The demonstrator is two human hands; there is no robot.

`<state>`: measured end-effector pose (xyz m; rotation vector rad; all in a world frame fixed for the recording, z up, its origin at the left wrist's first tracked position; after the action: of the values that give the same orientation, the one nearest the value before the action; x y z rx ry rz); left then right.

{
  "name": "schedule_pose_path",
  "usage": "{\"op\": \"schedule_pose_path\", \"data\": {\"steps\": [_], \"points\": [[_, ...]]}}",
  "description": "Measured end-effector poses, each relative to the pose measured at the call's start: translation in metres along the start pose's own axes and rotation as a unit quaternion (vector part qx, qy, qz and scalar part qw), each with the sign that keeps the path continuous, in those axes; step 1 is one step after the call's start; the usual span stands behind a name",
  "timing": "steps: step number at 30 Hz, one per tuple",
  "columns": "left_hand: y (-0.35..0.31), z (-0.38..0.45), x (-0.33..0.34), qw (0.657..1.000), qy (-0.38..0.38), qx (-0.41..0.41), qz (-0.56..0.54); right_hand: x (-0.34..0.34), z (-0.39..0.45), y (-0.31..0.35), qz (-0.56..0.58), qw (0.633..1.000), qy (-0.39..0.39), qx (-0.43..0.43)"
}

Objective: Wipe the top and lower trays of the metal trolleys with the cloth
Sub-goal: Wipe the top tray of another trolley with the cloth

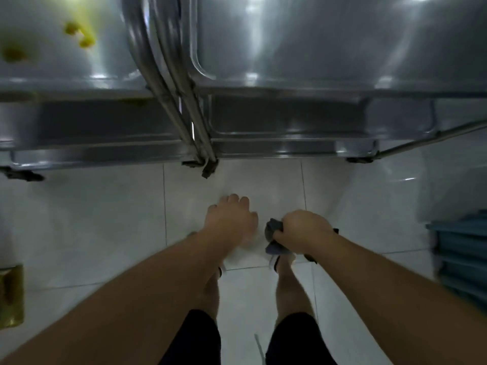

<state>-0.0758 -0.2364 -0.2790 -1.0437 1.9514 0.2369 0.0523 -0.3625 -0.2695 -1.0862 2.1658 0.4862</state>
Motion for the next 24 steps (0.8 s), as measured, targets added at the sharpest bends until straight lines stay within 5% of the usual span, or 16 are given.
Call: {"op": "schedule_pose_path", "data": {"steps": [12, 17, 24], "points": [[0.026, -0.193, -0.180, 0.979, -0.168, -0.114, -0.027, -0.176, -0.167, 0.089, -0.096, 0.978, -0.113, -0.149], [0.045, -0.262, -0.216, 0.950, -0.266, -0.150, -0.061, -0.236, -0.221, 0.127, -0.036, 0.958, -0.227, -0.169], [0.116, -0.312, -0.245, 0.914, -0.340, -0.197, -0.103, -0.268, -0.249, 0.216, -0.072, 0.931, -0.267, -0.239]]}}
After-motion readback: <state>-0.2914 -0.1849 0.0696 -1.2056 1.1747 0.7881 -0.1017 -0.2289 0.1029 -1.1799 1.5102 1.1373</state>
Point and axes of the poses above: each hand's wrist, its own z-axis towards the middle knuckle, its own x-axis out of the palm, y = z × x, the point moved 2 cm from there along z, towards the middle knuckle, and after that the axes turned 13 degrees about -y, right-handed, at the moved point
